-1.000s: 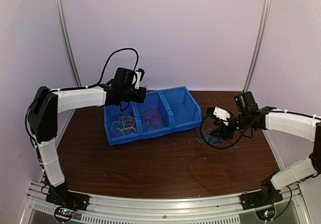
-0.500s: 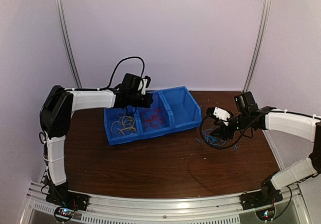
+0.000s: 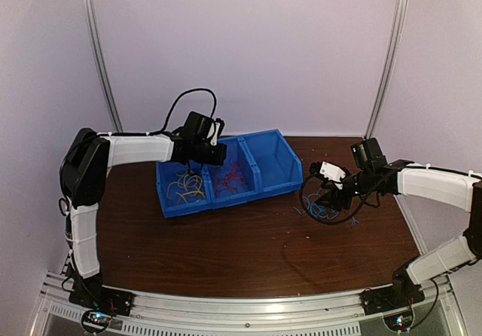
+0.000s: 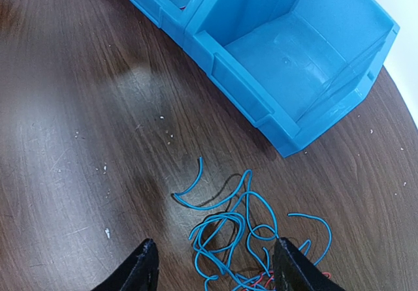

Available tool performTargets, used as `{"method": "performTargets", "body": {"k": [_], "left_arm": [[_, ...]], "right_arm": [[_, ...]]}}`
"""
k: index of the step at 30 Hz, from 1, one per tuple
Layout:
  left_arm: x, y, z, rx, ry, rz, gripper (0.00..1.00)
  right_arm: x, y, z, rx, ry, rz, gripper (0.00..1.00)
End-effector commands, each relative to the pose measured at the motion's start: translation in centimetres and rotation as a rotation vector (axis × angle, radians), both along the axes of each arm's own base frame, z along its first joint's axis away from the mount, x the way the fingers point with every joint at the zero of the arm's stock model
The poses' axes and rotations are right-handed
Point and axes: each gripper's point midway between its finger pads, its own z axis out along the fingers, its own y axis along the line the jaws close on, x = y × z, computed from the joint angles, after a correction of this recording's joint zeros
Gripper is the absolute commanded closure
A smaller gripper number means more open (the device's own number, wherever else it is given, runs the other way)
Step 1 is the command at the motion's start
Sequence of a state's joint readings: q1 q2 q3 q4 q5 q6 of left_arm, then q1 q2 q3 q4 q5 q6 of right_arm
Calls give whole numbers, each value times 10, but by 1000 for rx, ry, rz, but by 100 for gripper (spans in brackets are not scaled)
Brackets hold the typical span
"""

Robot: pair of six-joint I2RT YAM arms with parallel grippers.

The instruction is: Untangle the cables

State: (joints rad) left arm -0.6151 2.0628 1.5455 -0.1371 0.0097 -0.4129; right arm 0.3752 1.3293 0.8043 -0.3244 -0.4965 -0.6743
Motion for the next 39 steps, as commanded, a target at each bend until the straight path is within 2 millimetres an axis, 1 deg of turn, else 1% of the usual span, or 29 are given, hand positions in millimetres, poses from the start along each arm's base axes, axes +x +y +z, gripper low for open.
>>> {"method": "performTargets", "body": {"k": [1,2,3,6,11,14,15,17,18,20,21,22,24,26,29,31,33,35,37,39], "left_arm": [[11,5,7,39,-10,43,100],[10,5,4,45,5,40,99],[10,4,3,42,9,38,95],[9,2,11,31,5,30,87],[6,7,44,17,-29,37,68],[-2,13,64,15,-41,35,59],[-6,15,70,14,-37,34,52],[-15,25,85,9,-30,63,6],[-20,32,92,16,-21,85,3],[-31,49,106,59,6,126,2],[-39,58,106,103,40,132,2],[-46,63,112,122,54,127,2],[-53,69,129,147,60,114,2],[-57,71,161,116,19,117,2],[-63,80,230,-29,-87,184,2],[-70,93,276,-148,-169,252,2],[-82,104,321,-261,-257,282,2],[-97,122,358,-365,-332,332,2],[-112,142,388,-437,-399,375,2],[-129,162,413,-489,-464,414,2]], "right_arm": [[-2,-2,-5,-14,11,-5,40],[-2,-2,-4,-14,10,-5,40],[-2,-2,-4,-14,10,-6,40],[-2,-3,-3,-12,5,-7,40],[-2,-2,-3,-11,8,-5,40],[-2,-3,-4,-13,9,-6,40],[-2,-2,-3,-12,6,-5,39],[-3,-2,-3,-12,6,-4,40],[-2,-3,-3,-13,4,-4,40],[-3,-2,-3,-11,5,-3,40],[-2,-2,-3,-12,4,-3,39],[-2,-2,-4,-13,5,-3,40],[1,-3,-1,-10,-1,-19,40],[7,-5,7,10,-17,-53,40],[20,-14,20,28,-43,-118,40],[29,-26,22,26,-27,-164,40],[38,-38,15,14,17,-209,42],[45,-53,4,-4,73,-258,45],[53,-67,-6,-15,131,-312,48],[62,-81,-14,-17,176,-366,50]]}}
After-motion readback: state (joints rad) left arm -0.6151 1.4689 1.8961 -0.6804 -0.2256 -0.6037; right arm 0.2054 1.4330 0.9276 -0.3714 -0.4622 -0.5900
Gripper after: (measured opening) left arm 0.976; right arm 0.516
